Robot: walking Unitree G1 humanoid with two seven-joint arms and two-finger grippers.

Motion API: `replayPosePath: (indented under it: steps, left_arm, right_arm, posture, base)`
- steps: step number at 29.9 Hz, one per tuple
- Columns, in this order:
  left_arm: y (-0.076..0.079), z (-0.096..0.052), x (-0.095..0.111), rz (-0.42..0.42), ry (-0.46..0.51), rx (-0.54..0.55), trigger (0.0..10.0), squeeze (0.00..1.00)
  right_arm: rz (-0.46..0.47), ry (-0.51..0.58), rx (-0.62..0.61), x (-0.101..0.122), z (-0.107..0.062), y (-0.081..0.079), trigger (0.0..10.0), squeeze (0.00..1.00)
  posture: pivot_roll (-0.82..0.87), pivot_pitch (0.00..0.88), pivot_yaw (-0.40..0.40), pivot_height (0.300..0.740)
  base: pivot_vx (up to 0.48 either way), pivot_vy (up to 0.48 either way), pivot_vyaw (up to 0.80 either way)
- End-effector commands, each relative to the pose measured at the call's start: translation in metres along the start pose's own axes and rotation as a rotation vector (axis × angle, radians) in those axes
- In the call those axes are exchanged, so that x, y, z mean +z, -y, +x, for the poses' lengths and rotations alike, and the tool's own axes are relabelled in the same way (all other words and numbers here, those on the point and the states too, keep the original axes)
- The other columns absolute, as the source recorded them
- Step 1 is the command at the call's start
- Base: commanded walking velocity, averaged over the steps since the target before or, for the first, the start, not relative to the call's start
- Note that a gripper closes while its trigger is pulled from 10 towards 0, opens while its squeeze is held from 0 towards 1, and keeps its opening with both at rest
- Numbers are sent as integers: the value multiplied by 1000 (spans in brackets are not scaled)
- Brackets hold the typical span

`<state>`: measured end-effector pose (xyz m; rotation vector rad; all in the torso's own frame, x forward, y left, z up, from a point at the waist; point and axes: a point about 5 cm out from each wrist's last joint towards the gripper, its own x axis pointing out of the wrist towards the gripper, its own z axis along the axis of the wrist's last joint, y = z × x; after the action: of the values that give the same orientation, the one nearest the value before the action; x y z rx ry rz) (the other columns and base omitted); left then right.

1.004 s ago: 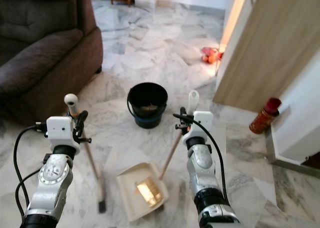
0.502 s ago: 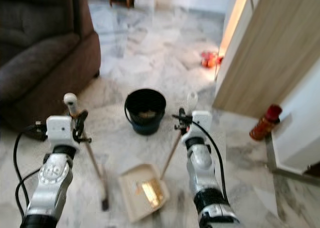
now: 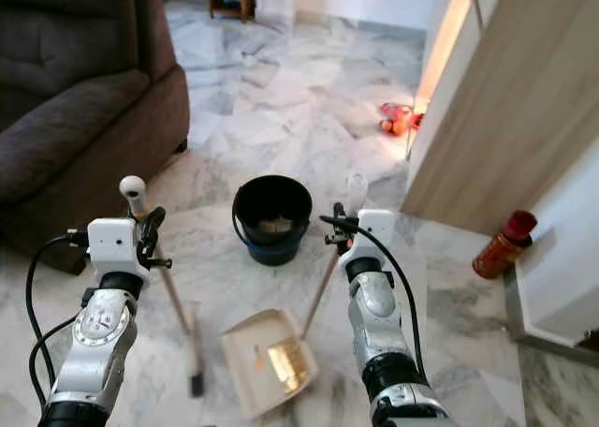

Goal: Sweep floor

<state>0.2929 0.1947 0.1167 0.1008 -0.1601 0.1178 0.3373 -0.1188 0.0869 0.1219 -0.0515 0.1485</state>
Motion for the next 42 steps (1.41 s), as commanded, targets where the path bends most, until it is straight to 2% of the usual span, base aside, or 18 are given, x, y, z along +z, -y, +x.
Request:
replayPosePath:
  steps: [1, 26, 31, 34, 42]
  left_arm:
    - [7, 4, 10, 0, 48, -23, 10000, 0]
    - [6, 4, 11, 2, 47, -25, 10000, 0]
    - [6, 4, 11, 3, 47, -24, 10000, 0]
    - [6, 4, 11, 4, 53, -22, 10000, 0]
    - [7, 3, 12, -7, 62, -35, 10000, 0]
  right_arm:
    - [32, 46, -18, 9, 3, 3, 10000, 0]
    - [50, 28, -38, 7, 3, 5, 10000, 0]
    - [53, 27, -37, 7, 4, 5, 10000, 0]
    - [50, 30, -37, 7, 4, 5, 10000, 0]
    - [43, 33, -33, 7, 3, 4, 10000, 0]
  posture:
    - [148, 97, -28, 740]
    - [149, 102, -25, 740]
    - [148, 103, -25, 740]
    - [150, 105, -26, 740]
    - [150, 104, -26, 740]
  base:
    - [300, 0, 0]
    - [304, 0, 0]
    - [301, 0, -800]
    - [289, 0, 0]
    - [0, 0, 0]
